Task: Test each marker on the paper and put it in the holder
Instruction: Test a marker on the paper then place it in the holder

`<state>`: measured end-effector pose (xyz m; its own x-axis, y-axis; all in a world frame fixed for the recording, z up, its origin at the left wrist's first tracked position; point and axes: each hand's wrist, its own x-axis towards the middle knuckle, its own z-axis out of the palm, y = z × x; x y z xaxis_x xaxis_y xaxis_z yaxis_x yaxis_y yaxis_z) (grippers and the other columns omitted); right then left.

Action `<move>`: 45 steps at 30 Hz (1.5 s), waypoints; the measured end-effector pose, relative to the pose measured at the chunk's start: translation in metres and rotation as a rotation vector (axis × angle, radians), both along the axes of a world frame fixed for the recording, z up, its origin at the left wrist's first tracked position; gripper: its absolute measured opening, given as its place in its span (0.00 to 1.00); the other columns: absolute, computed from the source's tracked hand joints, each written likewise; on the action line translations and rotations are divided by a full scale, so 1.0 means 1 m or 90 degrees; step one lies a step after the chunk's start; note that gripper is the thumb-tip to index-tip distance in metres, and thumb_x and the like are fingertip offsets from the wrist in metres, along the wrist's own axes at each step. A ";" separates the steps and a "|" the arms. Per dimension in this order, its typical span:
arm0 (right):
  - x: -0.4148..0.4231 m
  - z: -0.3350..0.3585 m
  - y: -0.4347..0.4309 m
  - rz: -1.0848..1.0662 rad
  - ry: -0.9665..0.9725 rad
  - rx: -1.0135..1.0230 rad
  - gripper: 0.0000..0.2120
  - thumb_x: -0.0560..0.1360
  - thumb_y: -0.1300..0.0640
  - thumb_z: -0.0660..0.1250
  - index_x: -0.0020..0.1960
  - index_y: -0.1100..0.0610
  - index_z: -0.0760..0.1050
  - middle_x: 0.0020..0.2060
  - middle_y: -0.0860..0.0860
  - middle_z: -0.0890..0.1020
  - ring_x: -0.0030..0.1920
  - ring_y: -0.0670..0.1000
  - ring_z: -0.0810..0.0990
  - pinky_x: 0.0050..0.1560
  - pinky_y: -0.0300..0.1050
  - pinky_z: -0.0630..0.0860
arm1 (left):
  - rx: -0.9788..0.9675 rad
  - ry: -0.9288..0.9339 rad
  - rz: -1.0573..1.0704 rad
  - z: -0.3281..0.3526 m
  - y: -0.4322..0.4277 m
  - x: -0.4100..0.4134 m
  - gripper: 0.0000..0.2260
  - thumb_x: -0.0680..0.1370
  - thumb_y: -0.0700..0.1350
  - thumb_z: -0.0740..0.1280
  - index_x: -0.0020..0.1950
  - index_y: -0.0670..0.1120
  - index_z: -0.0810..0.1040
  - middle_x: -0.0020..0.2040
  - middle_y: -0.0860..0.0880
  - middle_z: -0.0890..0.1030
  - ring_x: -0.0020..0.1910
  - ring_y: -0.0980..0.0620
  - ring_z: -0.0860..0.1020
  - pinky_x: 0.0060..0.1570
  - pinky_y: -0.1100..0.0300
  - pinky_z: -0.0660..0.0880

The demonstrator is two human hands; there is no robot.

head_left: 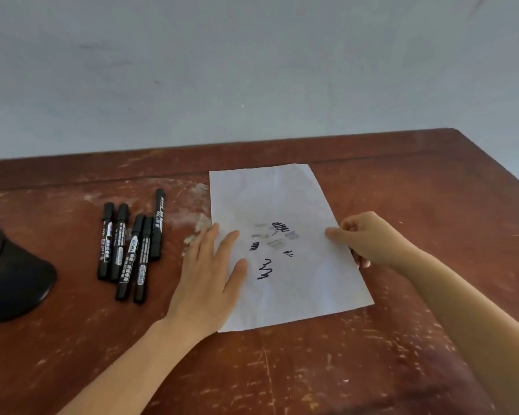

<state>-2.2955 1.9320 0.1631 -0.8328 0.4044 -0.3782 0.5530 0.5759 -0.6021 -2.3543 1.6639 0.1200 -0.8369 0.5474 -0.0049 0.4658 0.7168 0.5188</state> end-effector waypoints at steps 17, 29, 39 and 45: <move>0.042 0.003 -0.032 0.172 0.024 0.208 0.14 0.77 0.53 0.64 0.37 0.61 0.72 0.31 0.55 0.78 0.29 0.52 0.74 0.30 0.41 0.70 | -0.192 0.021 -0.004 0.004 -0.025 0.058 0.26 0.80 0.59 0.47 0.77 0.54 0.48 0.79 0.46 0.44 0.76 0.46 0.38 0.74 0.47 0.40; -0.025 0.016 -0.108 0.211 0.244 0.297 0.08 0.73 0.53 0.66 0.45 0.59 0.76 0.40 0.52 0.79 0.43 0.56 0.79 0.38 0.46 0.72 | -0.061 0.089 0.029 0.007 -0.054 0.057 0.25 0.81 0.57 0.49 0.77 0.51 0.53 0.79 0.50 0.49 0.77 0.52 0.41 0.74 0.54 0.44; -0.163 0.001 -0.207 0.342 0.184 0.189 0.21 0.76 0.52 0.64 0.28 0.58 0.62 0.24 0.51 0.64 0.26 0.50 0.63 0.27 0.42 0.61 | 0.079 0.083 0.048 -0.005 -0.063 0.050 0.21 0.81 0.54 0.51 0.74 0.53 0.59 0.74 0.57 0.60 0.73 0.61 0.53 0.67 0.65 0.54; -0.183 -0.004 -0.215 0.286 0.158 0.147 0.18 0.74 0.53 0.65 0.28 0.59 0.68 0.25 0.52 0.71 0.26 0.50 0.70 0.31 0.41 0.70 | 0.065 0.091 0.053 -0.003 -0.061 0.051 0.21 0.81 0.53 0.51 0.74 0.52 0.60 0.74 0.55 0.60 0.74 0.58 0.53 0.67 0.62 0.57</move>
